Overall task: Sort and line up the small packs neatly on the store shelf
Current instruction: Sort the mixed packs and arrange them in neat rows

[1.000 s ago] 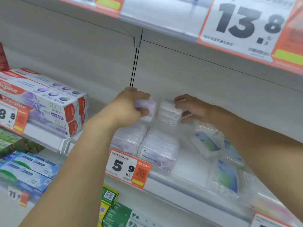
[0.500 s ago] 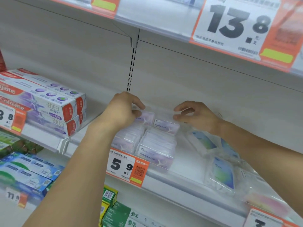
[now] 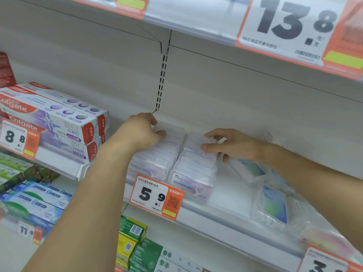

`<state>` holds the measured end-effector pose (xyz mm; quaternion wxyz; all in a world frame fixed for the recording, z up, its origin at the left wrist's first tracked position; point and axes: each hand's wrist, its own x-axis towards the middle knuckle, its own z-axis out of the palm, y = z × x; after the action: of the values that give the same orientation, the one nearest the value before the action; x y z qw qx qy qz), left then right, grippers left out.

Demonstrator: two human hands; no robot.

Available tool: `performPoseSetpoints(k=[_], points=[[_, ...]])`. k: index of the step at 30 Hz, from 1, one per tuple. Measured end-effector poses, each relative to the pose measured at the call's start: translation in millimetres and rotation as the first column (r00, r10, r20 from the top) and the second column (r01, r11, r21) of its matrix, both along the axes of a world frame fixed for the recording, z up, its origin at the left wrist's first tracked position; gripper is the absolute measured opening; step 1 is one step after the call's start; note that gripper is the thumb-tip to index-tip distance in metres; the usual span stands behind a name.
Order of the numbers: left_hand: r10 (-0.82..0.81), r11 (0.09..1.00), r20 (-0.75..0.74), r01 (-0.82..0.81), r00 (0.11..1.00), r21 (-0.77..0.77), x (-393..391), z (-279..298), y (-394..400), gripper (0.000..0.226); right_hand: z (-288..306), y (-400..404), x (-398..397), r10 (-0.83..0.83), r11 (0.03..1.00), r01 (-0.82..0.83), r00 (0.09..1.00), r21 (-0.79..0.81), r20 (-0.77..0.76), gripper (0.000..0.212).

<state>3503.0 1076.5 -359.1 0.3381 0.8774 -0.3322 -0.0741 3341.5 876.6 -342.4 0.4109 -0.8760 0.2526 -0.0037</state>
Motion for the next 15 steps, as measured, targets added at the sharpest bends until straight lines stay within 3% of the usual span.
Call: performPoseSetpoints(k=[8,12,15], points=[[-0.035,0.998,-0.096,0.031,0.995,-0.046,3.1,0.5,11.4,0.042,0.8,11.3,-2.0,0.012,0.999,-0.014,0.998,-0.033,-0.057,0.04],[-0.064,0.996,-0.12,0.056,0.991,-0.073,2.4,1.3,16.3,0.04,4.9,16.4,-11.1,-0.011,0.994,-0.002,0.993,-0.108,-0.118,0.067],[-0.078,0.994,-0.131,0.068,0.988,-0.086,1.3,0.0,16.0,0.039,7.7,21.8,-22.2,0.059,0.998,-0.06,0.99,-0.002,-0.129,0.083]])
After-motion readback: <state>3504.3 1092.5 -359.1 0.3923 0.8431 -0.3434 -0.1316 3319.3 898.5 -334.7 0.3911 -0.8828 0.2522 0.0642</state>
